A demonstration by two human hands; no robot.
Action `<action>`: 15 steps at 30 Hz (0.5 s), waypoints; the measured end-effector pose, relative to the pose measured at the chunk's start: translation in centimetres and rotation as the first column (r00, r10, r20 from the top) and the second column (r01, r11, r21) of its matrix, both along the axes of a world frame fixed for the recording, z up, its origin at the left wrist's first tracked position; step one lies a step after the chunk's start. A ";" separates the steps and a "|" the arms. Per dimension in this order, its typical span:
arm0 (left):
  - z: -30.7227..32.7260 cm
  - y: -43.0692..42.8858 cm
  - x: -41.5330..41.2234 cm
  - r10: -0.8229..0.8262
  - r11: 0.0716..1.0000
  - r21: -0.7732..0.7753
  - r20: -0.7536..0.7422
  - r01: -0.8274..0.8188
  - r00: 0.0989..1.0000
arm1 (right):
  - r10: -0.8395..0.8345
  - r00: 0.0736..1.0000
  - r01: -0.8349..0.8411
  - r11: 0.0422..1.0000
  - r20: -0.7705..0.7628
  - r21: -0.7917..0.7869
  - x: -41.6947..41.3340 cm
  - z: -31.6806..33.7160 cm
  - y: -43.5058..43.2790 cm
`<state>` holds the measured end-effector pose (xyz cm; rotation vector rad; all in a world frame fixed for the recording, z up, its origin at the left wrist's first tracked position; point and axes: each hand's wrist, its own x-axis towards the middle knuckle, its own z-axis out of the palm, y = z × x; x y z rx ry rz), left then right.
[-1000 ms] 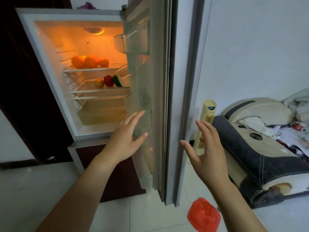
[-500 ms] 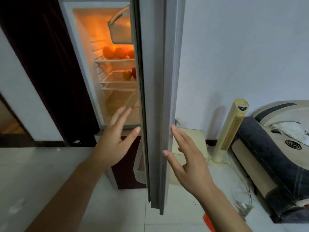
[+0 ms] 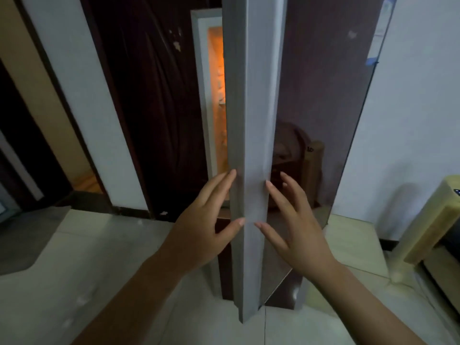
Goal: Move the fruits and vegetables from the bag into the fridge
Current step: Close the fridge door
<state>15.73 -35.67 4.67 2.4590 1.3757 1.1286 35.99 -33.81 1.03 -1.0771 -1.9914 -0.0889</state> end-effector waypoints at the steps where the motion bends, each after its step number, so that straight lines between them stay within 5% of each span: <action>1: 0.0 0.7 -0.9 0.006 1.000 -0.004 -0.004 -0.006 1.000 | 0.002 1.000 -0.002 1.000 0.015 0.017 -0.9 0.3 1.1; 15: -0.7 15.1 -7.5 0.201 0.972 -0.115 -0.030 -0.203 0.979 | -0.143 0.951 0.137 0.990 0.275 0.043 -5.8 0.6 18.7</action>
